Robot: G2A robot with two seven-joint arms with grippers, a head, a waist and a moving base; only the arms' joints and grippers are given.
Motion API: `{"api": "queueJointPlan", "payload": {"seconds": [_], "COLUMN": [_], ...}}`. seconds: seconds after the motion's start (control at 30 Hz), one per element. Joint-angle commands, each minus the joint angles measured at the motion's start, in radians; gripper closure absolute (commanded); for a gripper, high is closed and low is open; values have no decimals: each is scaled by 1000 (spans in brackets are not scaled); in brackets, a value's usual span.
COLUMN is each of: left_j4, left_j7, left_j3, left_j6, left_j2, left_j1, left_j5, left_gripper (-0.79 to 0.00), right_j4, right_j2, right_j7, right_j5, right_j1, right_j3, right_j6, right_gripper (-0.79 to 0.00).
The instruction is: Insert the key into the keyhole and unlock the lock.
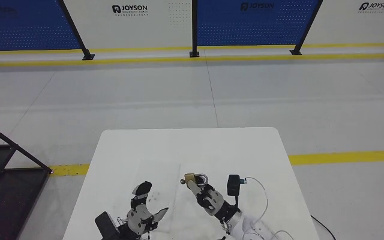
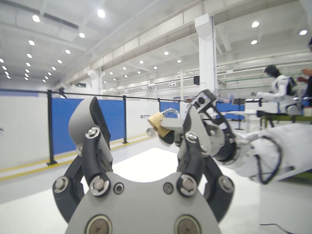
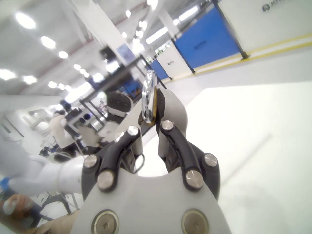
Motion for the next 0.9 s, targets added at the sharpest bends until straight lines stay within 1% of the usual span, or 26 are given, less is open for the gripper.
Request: {"api": "queueJointPlan", "payload": {"seconds": [0.0, 0.07, 0.13, 0.2, 0.23, 0.3, 0.37, 0.5, 0.53, 0.57, 0.6, 0.63, 0.67, 0.7, 0.73, 0.87], "left_j4": [-15, -33, -46, -42, -41, -34, -30, -30, -30, -30, -30, -30, -30, -30, -30, -30], "left_j7": [-36, -105, -152, -156, -158, -163, -162, -162, -162, -162, -162, -162, -162, -162, -162, -162], "left_j3": [-94, -155, -214, -266, -274, -285, -288, -288, -288, -288, -288, -288, -288, -288, -288, -288], "left_j6": [-151, -234, -281, -285, -287, -292, -291, -291, -291, -291, -291, -291, -291, -291, -291, -291], "left_j2": [20, 35, 49, 57, 59, 63, 64, 64, 64, 64, 64, 64, 64, 64, 64, 64], "left_j1": [44, 82, 112, 131, 140, 148, 148, 148, 148, 148, 148, 148, 148, 148, 148, 148], "left_j5": [-44, -87, -134, -160, -173, -210, -212, -212, -212, -212, -212, -212, -212, -212, -212, -212], "left_gripper": [-785, -785, -785, -785, -785, -785, -785, -785, -785, -785, -785, -785, -785, -785, -785, -785], "right_j4": [49, 96, 148, 202, 225, 272, 313, 384, 397, 410, 423, 430, 436, 437, 437, 397], "right_j2": [-6, -15, -27, -43, -52, -71, -91, -125, -133, -138, -143, -148, -152, -155, -156, -147], "right_j7": [161, 285, 419, 532, 574, 621, 639, 608, 612, 614, 608, 602, 596, 588, 581, 560], "right_j5": [58, 112, 147, 184, 194, 204, 216, 211, 216, 220, 212, 206, 202, 199, 192, 130], "right_j1": [54, 112, 169, 222, 252, 295, 331, 381, 388, 398, 407, 412, 416, 419, 420, 412], "right_j3": [-38, -74, -129, -191, -215, -268, -312, -369, -383, -391, -397, -405, -410, -412, -414, -405], "right_j6": [25, 52, 74, 92, 105, 136, 157, 200, 200, 201, 211, 219, 224, 225, 225, 238], "right_gripper": [0, 0, 0, 0, 0, 0, 0, 0, -62, -145, -296, -363, -505, -714, -785, -785]}}
